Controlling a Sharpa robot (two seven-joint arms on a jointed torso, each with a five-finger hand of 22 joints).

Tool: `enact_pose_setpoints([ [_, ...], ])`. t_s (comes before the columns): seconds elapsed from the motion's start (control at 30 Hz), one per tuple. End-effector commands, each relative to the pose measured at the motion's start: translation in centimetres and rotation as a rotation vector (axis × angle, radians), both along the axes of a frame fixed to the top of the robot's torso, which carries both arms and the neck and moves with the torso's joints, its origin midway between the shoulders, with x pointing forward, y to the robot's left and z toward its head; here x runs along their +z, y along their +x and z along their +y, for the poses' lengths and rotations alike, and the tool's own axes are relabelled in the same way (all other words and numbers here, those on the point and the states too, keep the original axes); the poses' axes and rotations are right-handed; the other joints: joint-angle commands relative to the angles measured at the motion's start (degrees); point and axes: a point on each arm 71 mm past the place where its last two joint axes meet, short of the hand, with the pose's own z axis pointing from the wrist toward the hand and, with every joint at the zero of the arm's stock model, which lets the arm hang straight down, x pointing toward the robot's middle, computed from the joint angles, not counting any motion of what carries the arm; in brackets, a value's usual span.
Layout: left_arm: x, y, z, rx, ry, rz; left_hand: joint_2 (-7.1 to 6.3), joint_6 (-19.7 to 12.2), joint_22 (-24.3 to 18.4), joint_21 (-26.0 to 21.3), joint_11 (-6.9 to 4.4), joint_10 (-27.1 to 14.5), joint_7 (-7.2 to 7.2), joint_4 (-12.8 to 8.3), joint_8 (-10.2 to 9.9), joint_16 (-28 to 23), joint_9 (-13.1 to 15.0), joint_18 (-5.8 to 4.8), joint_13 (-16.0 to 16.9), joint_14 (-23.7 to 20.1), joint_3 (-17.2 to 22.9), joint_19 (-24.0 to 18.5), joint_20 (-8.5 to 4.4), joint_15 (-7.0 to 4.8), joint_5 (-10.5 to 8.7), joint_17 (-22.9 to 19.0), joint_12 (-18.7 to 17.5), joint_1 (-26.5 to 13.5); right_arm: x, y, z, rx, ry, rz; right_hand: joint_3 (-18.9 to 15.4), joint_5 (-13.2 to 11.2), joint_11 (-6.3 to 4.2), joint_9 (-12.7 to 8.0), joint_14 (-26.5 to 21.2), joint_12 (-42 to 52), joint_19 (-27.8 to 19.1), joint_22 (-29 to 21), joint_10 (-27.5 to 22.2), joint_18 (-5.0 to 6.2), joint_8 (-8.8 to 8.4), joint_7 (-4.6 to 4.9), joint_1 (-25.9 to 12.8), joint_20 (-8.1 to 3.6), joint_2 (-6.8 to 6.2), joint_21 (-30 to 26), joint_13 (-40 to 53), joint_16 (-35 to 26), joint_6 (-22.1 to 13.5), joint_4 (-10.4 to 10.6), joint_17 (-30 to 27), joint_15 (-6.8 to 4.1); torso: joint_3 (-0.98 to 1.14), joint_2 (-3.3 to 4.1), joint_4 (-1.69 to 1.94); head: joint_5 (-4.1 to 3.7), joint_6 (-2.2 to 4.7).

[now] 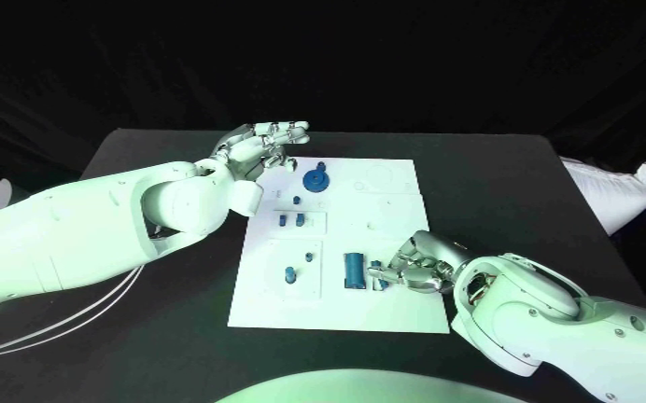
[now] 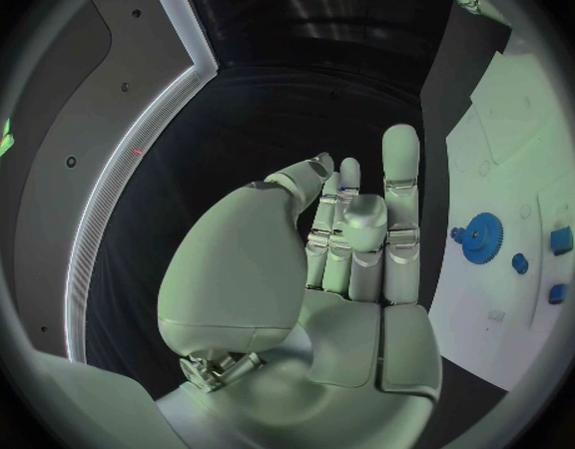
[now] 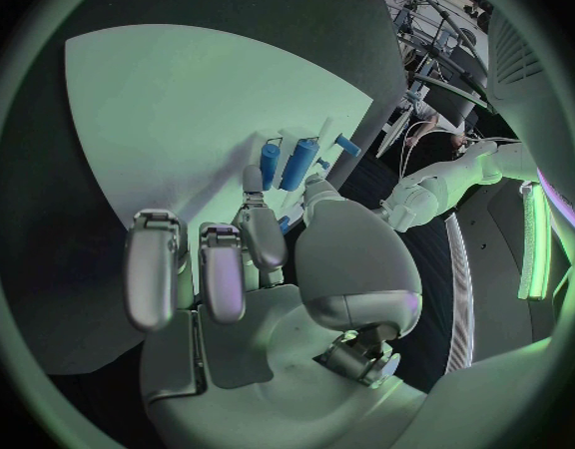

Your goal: Assemble the parts on the task board

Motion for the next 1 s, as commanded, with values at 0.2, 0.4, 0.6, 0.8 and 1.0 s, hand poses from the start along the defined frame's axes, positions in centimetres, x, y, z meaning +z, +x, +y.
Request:
enact_pose_setpoints([
  [0.2, 0.2, -0.1, -0.2, -0.018, -0.010, -0.010, 0.39, -0.42, -0.11, -0.44, 0.07, -0.58, -0.16, -0.01, -0.10, -0.38, 0.01, 0.81, 0.10, -0.58, -0.38, -0.53, 0.04, -0.03, -0.09, -0.22, 0.31, -0.13, 0.1, -0.2, 0.2, 0.022, -0.004, -0.011, -0.80, 1.19, 0.06, 0.24, 5.42, 0.22, 0.92, 0.35, 0.45, -0.58, -0.08, 0.03, 0.93, -0.34, 1.42, 0.52, 0.87, 0.35, 0.39, -0.11, 11.81, -0.38, -0.01, 0.06, 0.03, -0.13, 0.00],
  [0.4, 0.1, -0.1, -0.2, -0.019, -0.010, -0.010, 0.39, -0.42, -0.11, -0.44, 0.07, -0.58, -0.16, -0.01, -0.10, -0.38, 0.01, 0.81, 0.10, -0.58, -0.38, -0.53, 0.04, -0.03, -0.09, -0.22, 0.31, -0.13, 0.2, -0.3, 0.5, 0.031, 0.003, 0.000, -1.13, 1.80, 0.02, 0.35, 5.47, 0.54, 1.00, 0.59, 0.58, -0.63, -0.04, -0.02, 1.40, -0.36, 1.88, 0.67, 1.09, 0.51, 0.50, -0.11, 12.05, -0.41, 0.00, 0.07, 0.05, -0.23, -0.03],
  [0.6, 0.1, 0.0, -0.2, -0.018, -0.009, -0.009, 0.39, -0.42, -0.11, -0.44, 0.07, -0.58, -0.16, -0.01, -0.10, -0.38, 0.01, 0.81, 0.10, -0.58, -0.38, -0.53, 0.04, -0.03, -0.09, -0.22, 0.31, -0.13, 0.2, -0.4, 0.7, 0.036, 0.009, 0.004, -1.31, 2.09, -0.01, 0.41, 5.48, 0.62, 1.01, 0.63, 0.64, -0.63, -0.02, -0.04, 1.66, -0.37, 2.17, 0.70, 1.15, 0.54, 0.56, -0.10, 12.09, -0.42, -0.01, 0.03, 0.08, -0.25, -0.10],
  [0.8, 0.1, 0.0, -0.2, -0.018, -0.009, -0.009, 0.39, -0.42, -0.11, -0.44, 0.07, -0.58, -0.16, -0.01, -0.10, -0.38, 0.01, 0.81, 0.10, -0.58, -0.38, -0.53, 0.04, -0.03, -0.09, -0.22, 0.31, -0.13, 0.2, -0.3, 0.3, 0.033, -0.004, -0.010, -1.47, 2.39, -0.02, 0.47, 5.48, 0.61, 1.01, 0.64, 0.65, -0.63, -0.02, -0.06, 1.96, -0.39, 2.48, 0.71, 1.16, 0.54, 0.59, -0.13, 12.10, -0.44, -0.02, 0.01, 0.08, -0.27, -0.16],
  [1.0, 0.1, 0.0, -0.2, -0.018, -0.009, -0.008, 0.39, -0.42, -0.11, -0.44, 0.07, -0.58, -0.16, -0.01, -0.10, -0.38, 0.01, 0.81, 0.10, -0.58, -0.38, -0.53, 0.04, -0.03, -0.09, -0.22, 0.31, -0.13, 0.1, 0.0, -0.4, 0.024, -0.026, -0.031, -1.88, 2.66, -0.05, 0.59, 5.48, 0.66, 1.01, 0.67, 0.71, -0.64, -0.05, -0.08, 3.25, -0.41, 2.80, 0.72, 1.24, 0.55, 0.60, -0.39, 12.11, -0.47, 0.01, 0.01, 0.08, -0.19, -0.08],
])
